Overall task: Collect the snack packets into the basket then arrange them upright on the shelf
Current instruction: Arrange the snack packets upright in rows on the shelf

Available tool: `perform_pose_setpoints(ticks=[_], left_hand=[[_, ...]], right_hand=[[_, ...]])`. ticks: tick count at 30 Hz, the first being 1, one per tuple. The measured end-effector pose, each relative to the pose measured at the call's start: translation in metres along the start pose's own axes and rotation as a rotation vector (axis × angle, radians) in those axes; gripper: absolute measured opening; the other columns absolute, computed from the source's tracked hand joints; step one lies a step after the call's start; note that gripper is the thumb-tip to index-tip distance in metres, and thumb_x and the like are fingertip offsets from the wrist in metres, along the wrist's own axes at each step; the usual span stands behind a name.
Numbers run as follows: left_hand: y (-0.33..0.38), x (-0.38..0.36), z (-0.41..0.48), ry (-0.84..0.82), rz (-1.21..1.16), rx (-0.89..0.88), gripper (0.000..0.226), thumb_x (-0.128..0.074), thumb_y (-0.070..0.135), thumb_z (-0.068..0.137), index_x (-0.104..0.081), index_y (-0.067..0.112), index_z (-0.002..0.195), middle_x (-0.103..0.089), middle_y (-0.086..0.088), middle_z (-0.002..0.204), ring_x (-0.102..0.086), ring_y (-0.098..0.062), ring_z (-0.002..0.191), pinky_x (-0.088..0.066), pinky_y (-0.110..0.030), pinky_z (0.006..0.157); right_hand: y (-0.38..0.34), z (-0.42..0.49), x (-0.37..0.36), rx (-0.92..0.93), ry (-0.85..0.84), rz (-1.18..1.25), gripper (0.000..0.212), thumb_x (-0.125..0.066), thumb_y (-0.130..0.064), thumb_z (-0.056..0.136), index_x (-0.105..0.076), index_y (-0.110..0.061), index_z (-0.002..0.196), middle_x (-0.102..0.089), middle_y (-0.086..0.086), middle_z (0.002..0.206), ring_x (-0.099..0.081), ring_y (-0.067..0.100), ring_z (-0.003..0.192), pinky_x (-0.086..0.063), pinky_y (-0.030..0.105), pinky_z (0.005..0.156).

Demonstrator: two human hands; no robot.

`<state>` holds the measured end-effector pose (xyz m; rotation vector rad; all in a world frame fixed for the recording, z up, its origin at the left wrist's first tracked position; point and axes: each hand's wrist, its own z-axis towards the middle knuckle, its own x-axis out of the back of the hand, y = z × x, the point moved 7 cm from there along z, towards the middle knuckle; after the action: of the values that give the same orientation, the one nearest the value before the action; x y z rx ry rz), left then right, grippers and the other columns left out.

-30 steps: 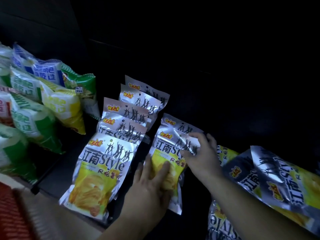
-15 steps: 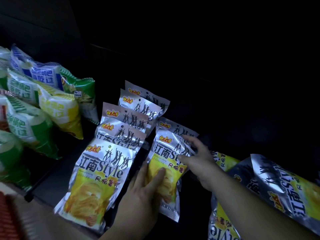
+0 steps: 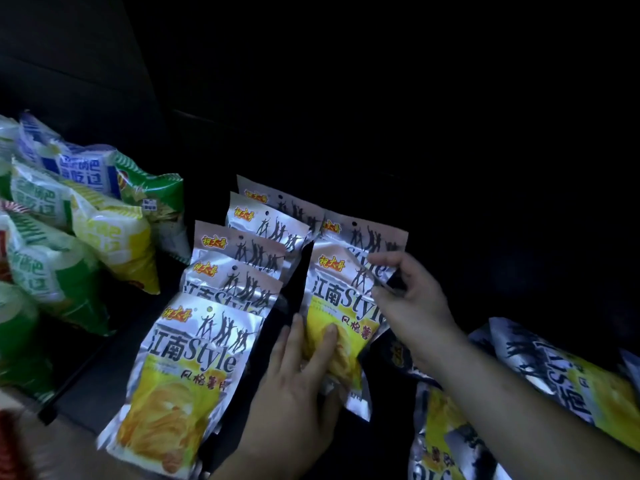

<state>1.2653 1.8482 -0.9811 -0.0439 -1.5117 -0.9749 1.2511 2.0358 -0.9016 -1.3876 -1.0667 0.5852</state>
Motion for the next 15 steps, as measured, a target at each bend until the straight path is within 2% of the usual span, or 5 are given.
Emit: perform_pose_setpoints(ticks=[2,4,7,10,15], left_hand=[[0.006,0.008,0.013,0.028,0.053,0.027,0.080,-0.042,0.059,0.090,0.001,0.049,0.157,0.000,-0.006,0.169,-0.026,-0.034,0.148,-0.041,-0.044,0.111],[0.015,0.017,0.020,0.037,0.016,0.076,0.084,-0.047,0.064,0.086,-0.004,0.049,0.157,-0.026,-0.004,0.158,-0.055,-0.028,0.123,-0.055,-0.038,0.084],[0.025,0.003,0.016,-0.023,-0.166,0.160,0.094,-0.058,0.065,0.084,0.011,0.065,0.148,-0.004,0.008,0.164,-0.066,-0.019,0.112,-0.055,-0.028,0.078],[0.029,-0.017,0.015,-0.039,-0.242,0.193,0.096,-0.063,0.057,0.087,0.012,0.069,0.146,0.025,0.009,0.166,-0.066,-0.017,0.116,-0.056,-0.028,0.081],[0.028,-0.025,0.024,-0.081,-0.315,0.247,0.091,-0.060,0.038,0.095,0.010,0.062,0.149,0.025,0.000,0.167,-0.055,-0.020,0.128,-0.051,-0.021,0.079]], right_hand=[[-0.009,0.003,0.010,0.049,0.018,0.007,0.046,-0.058,0.003,0.094,-0.066,-0.041,0.100,-0.069,0.010,0.101,-0.056,0.028,0.070,-0.044,0.031,0.063],[-0.014,0.000,0.011,0.081,0.003,-0.003,0.044,-0.057,0.003,0.096,-0.065,-0.040,0.103,-0.068,0.018,0.095,-0.050,0.017,0.059,-0.041,0.025,0.054],[-0.011,-0.005,0.007,0.107,-0.047,0.004,0.048,-0.052,0.007,0.096,-0.064,-0.037,0.112,-0.071,0.011,0.093,-0.050,0.006,0.051,-0.040,0.018,0.048],[-0.004,-0.006,0.010,0.177,-0.035,-0.065,0.057,-0.053,0.008,0.094,-0.063,-0.041,0.122,-0.063,0.006,0.111,-0.062,0.005,0.075,-0.044,0.010,0.053],[-0.003,-0.021,0.032,0.350,0.106,-0.275,0.058,-0.074,-0.010,0.089,-0.055,-0.041,0.134,-0.040,-0.018,0.134,-0.050,-0.006,0.121,-0.049,0.009,0.083]])
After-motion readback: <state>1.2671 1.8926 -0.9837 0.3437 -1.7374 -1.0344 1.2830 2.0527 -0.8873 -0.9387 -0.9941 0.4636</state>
